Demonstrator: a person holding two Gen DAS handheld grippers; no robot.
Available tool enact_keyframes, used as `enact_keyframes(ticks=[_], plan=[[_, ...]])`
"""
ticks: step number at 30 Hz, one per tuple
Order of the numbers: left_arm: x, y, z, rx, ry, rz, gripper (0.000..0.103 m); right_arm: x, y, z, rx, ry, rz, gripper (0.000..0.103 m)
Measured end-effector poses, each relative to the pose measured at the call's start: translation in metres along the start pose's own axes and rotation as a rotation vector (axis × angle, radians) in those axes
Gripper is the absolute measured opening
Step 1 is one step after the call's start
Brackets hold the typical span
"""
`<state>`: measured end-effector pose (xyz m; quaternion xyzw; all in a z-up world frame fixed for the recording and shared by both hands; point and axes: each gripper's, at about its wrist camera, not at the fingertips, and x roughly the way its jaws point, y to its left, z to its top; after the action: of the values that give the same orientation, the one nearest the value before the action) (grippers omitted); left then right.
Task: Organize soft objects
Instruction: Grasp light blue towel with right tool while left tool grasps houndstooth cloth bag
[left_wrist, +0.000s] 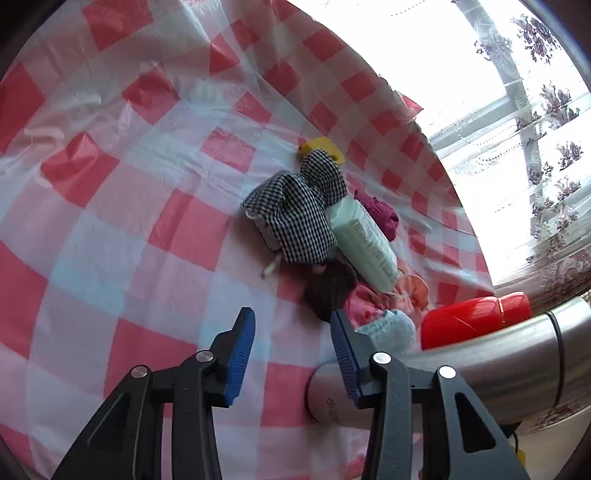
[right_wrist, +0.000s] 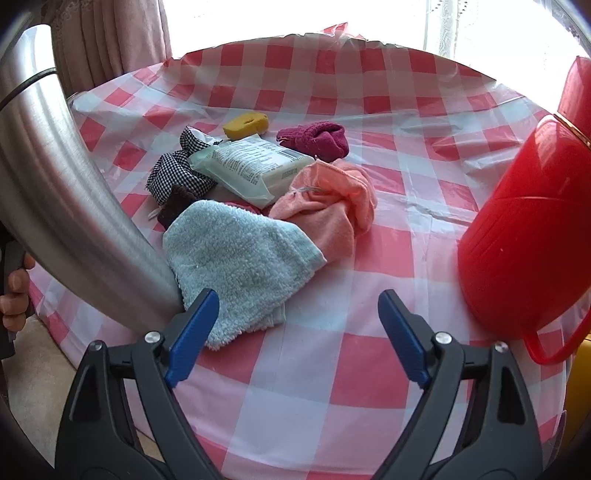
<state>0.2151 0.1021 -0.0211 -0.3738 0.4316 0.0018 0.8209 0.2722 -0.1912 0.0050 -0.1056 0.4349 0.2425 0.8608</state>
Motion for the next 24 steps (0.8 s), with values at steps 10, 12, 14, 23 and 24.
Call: enact_keyframes(ticks=[10, 12, 14, 23, 24], plan=[[0.041, -0.030, 0.044, 0.263, -0.046, 0.218, 0.072, 0.035, 0.014, 0.013, -0.015, 0.035, 0.066, 0.090], [0.051, -0.036, 0.053, 0.299, -0.047, 0.236, 0.072, 0.038, 0.013, 0.014, -0.007, 0.034, 0.077, 0.090], [0.062, -0.042, 0.063, 0.334, -0.051, 0.259, 0.072, 0.041, 0.009, 0.014, 0.003, 0.039, 0.063, 0.090], [0.089, -0.047, 0.065, 0.412, -0.011, 0.287, 0.039, 0.050, 0.010, 0.015, 0.003, 0.044, 0.079, 0.064], [0.088, -0.047, 0.063, 0.413, -0.012, 0.287, 0.032, 0.051, 0.012, 0.013, -0.002, 0.050, 0.089, 0.056]])
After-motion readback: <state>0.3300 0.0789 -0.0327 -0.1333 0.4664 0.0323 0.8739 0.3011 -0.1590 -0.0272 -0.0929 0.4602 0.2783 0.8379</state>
